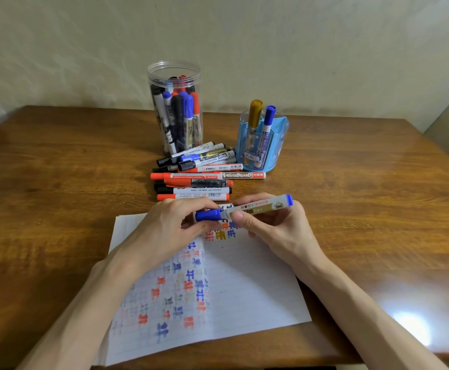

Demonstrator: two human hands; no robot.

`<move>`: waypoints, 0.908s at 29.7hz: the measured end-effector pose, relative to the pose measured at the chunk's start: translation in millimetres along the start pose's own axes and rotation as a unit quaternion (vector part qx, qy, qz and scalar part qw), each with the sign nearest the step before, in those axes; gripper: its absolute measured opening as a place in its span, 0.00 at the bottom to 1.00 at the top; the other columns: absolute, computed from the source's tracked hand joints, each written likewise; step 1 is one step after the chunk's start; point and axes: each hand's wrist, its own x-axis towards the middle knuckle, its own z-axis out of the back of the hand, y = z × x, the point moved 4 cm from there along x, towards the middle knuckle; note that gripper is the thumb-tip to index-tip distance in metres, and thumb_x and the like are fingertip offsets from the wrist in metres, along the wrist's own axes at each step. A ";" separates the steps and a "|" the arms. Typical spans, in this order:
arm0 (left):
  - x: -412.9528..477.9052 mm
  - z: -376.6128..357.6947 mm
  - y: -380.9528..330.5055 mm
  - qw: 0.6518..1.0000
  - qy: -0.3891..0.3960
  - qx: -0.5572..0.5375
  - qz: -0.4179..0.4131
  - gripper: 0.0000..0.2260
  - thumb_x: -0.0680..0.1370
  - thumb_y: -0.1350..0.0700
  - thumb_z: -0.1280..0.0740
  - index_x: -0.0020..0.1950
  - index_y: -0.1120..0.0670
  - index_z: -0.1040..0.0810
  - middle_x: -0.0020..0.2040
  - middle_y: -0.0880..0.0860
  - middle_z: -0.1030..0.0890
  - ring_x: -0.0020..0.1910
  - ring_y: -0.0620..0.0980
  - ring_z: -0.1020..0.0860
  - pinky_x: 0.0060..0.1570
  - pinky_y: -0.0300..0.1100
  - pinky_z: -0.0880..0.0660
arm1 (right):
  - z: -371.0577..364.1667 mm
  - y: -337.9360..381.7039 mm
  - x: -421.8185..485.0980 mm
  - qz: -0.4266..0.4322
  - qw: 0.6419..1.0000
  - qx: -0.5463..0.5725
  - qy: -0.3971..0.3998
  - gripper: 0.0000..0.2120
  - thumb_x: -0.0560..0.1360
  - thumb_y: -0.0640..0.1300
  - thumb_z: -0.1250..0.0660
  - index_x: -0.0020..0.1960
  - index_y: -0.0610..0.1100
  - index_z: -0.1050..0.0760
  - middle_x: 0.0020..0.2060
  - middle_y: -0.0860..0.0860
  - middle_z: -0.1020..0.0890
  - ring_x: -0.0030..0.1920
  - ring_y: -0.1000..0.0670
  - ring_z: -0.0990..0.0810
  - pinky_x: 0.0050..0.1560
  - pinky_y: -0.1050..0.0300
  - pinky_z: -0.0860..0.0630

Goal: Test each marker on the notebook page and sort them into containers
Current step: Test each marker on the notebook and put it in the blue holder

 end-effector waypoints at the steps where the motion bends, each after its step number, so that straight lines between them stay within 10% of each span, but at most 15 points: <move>1: 0.0 0.5 -0.5 1.000 -0.002 0.000 0.000 0.23 0.71 0.31 0.39 0.59 0.39 0.19 0.48 0.38 0.16 0.50 0.37 0.20 0.48 0.34 0.24 | 1.4 -0.5 0.3 -0.014 1.000 -0.004 0.002 0.10 0.73 0.44 0.21 0.52 0.43 0.13 0.40 0.49 0.11 0.35 0.55 0.17 0.38 0.63 0.22; 6: 0.8 1.7 -1.2 1.000 -0.019 -0.001 -0.004 0.18 0.72 0.35 0.35 0.59 0.37 0.18 0.49 0.35 0.17 0.52 0.36 0.20 0.49 0.36 0.22 | 9.2 -2.8 2.2 -0.071 0.994 0.074 0.049 0.13 0.80 0.44 0.33 0.59 0.41 0.14 0.44 0.41 0.11 0.41 0.47 0.17 0.37 0.59 0.29; 14: -2.5 3.3 -0.3 0.998 -0.035 0.033 -0.035 0.21 0.74 0.39 0.33 0.64 0.46 0.17 0.54 0.37 0.17 0.54 0.38 0.19 0.54 0.39 0.21 | 14.3 -4.4 3.6 -0.018 0.973 -0.184 0.140 0.16 0.79 0.54 0.30 0.61 0.45 0.15 0.40 0.59 0.13 0.37 0.60 0.18 0.38 0.66 0.26; 20: -3.8 1.1 -0.9 0.993 -0.057 0.065 -0.077 0.14 0.77 0.62 0.26 0.62 0.52 0.16 0.52 0.43 0.17 0.52 0.40 0.20 0.51 0.36 0.23 | 7.5 -8.1 2.2 0.069 0.963 -0.238 0.108 0.20 0.80 0.57 0.32 0.63 0.44 0.16 0.51 0.56 0.13 0.48 0.63 0.17 0.45 0.68 0.24; 27: -1.6 -0.4 -4.4 0.994 -0.046 0.046 -0.083 0.11 0.78 0.63 0.28 0.59 0.52 0.16 0.49 0.43 0.17 0.50 0.40 0.20 0.48 0.38 0.23 | 5.0 -8.6 4.1 0.067 0.963 -0.233 0.114 0.16 0.82 0.54 0.32 0.63 0.46 0.16 0.51 0.55 0.13 0.50 0.54 0.14 0.47 0.51 0.18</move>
